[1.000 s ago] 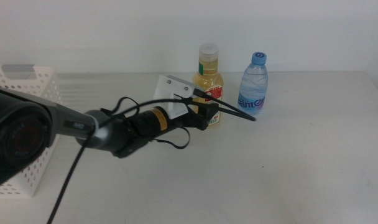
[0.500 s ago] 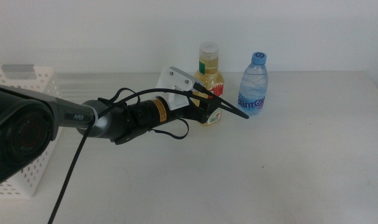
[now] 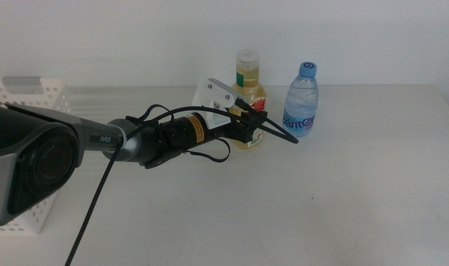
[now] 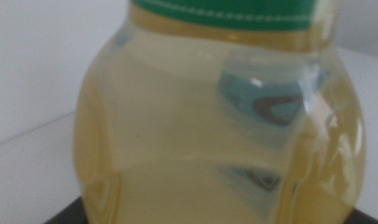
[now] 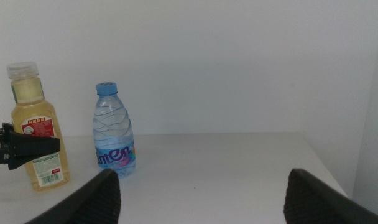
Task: Use arms to grab the bottles and put them into the dustbin to the left of the table.
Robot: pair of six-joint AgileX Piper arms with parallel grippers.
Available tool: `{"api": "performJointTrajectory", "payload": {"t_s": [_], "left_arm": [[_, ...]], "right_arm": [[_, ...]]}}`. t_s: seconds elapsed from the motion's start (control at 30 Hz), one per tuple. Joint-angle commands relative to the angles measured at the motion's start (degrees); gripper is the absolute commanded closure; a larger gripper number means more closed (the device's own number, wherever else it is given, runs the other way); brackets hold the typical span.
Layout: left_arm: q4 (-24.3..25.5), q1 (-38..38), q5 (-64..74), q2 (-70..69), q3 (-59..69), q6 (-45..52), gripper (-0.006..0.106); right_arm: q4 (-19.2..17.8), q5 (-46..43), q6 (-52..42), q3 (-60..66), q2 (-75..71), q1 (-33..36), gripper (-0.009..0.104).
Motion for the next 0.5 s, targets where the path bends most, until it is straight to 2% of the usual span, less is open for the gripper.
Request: {"api": "performJointTrajectory", "payload": {"t_s": [0.0, 0.1, 0.2, 0.3, 0.47], "left_arm": [[-0.79, 0.04, -1.86, -4.69, -1.46, -1.67, 0.06], [3.54, 0.04, 1.85, -7.33, -0.26, -5.41, 0.087], [6.32, -0.07, 4.65, -11.41, 2.74, -5.01, 0.1], [4.13, -0.05, 7.49, -16.77, 6.88, -4.52, 0.1], [1.76, -0.05, 12.97, -26.87, 15.08, -4.07, 0.09]], "right_arm": [[-0.21, -4.41, -0.72, -0.42, -1.57, -0.53, 0.008], [-0.21, -4.41, -0.72, -0.42, -1.57, -0.53, 0.008], [-0.21, -4.41, -0.72, -0.42, -1.57, -0.53, 0.008], [-0.21, -4.41, -0.72, -0.42, -1.57, -0.53, 0.008], [-0.21, -4.41, -0.72, -0.42, -1.57, -0.53, 0.008]]}}
